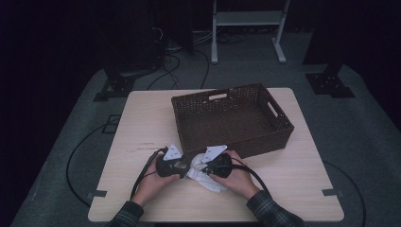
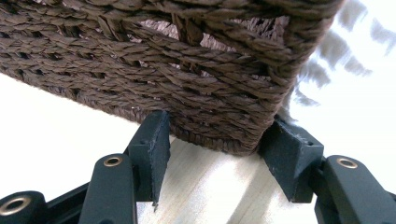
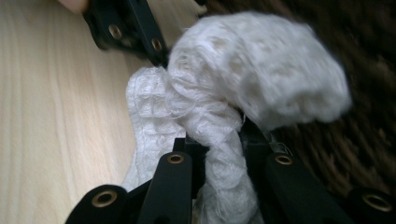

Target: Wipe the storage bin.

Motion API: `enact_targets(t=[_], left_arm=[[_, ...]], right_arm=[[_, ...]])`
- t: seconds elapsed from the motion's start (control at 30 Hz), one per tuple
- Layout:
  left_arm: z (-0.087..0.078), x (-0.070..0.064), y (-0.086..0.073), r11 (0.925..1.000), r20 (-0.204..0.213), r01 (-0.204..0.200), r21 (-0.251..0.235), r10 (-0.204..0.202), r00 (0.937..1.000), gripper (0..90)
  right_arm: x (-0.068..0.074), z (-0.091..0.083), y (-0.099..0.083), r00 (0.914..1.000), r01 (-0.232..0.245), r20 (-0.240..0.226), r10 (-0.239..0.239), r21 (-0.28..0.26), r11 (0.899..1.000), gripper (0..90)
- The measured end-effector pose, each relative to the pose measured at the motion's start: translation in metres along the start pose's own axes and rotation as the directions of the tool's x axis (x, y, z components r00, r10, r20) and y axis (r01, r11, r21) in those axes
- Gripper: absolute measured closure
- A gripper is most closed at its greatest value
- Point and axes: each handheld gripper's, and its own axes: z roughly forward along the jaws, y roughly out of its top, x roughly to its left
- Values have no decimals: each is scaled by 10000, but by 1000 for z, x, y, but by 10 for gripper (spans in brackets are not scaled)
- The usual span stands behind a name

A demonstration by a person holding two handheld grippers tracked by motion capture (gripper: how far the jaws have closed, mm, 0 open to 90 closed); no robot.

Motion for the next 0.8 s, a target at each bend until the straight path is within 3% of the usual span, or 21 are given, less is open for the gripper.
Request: enact_targets(t=[0.2,0.33,0.53,0.8], left_arm=[[0,0,0,10000,1,63,-55,-63,10000,429],[0,0,0,10000,-2,66,-60,-66,10000,429],[1,0,0,9999,-1,96,-81,-96,10000,429],[1,0,0,9998,12,158,-97,-157,9999,426]], right_arm=[[-3,-2,-8,9999,-129,8,129,168,9998,773],[-2,-16,-9,9994,-301,-168,299,-107,9995,772],[-3,-34,-16,9995,-307,24,307,-257,9992,771],[-10,-61,-34,9956,-859,327,877,-524,9949,770]])
